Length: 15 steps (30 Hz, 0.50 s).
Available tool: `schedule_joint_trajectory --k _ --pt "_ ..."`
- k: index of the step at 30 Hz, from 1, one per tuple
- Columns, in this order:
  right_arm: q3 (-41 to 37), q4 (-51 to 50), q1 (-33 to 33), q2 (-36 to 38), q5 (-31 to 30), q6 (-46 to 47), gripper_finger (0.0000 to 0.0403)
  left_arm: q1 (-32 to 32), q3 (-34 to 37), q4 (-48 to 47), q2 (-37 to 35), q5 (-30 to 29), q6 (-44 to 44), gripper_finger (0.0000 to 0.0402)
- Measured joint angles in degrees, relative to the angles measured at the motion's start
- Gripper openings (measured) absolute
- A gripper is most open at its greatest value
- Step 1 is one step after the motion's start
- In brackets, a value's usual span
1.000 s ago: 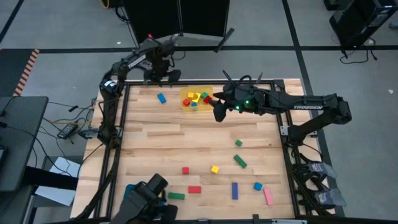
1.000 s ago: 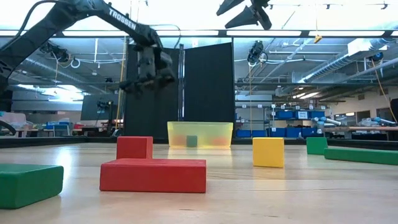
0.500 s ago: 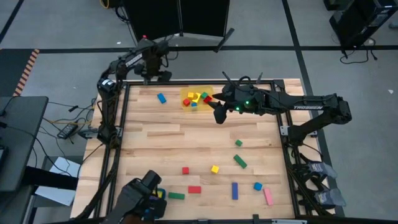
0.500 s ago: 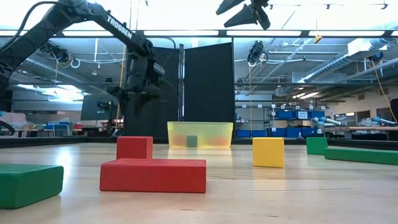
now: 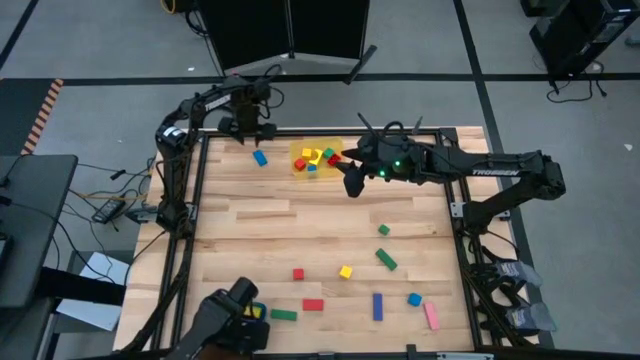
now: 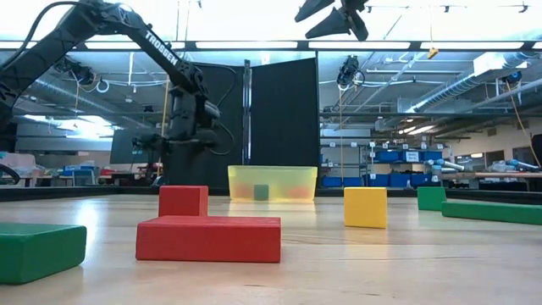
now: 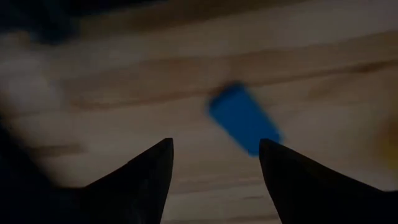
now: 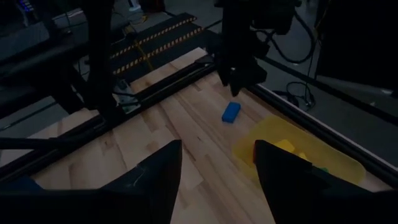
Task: Sort blocks by size
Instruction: Put the blue rectangular block into the blue bin
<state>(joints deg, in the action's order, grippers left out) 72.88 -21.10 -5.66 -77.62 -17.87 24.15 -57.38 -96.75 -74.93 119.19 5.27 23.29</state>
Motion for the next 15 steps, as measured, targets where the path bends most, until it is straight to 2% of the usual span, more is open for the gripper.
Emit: schedule_joint_trajectory --k 2,4,9,15 --pt "0.0 0.0 -0.5 0.0 0.0 0.1 0.0213 -0.3 0.0 1.1 0.5 5.5 1.3 0.0246" --pt "0.0 0.0 -0.9 0.0 0.0 0.1 0.0213 -0.3 0.0 0.6 0.9 7.6 1.5 0.0246" --pt "0.0 0.0 -1.3 0.0 0.0 1.4 0.021 -0.2 -0.1 0.5 0.8 7.5 0.5 0.0246" --pt "0.0 1.2 -1.3 0.0 0.0 1.4 0.0209 -0.2 -3.7 -2.2 0.5 8.1 -3.6 0.0246"
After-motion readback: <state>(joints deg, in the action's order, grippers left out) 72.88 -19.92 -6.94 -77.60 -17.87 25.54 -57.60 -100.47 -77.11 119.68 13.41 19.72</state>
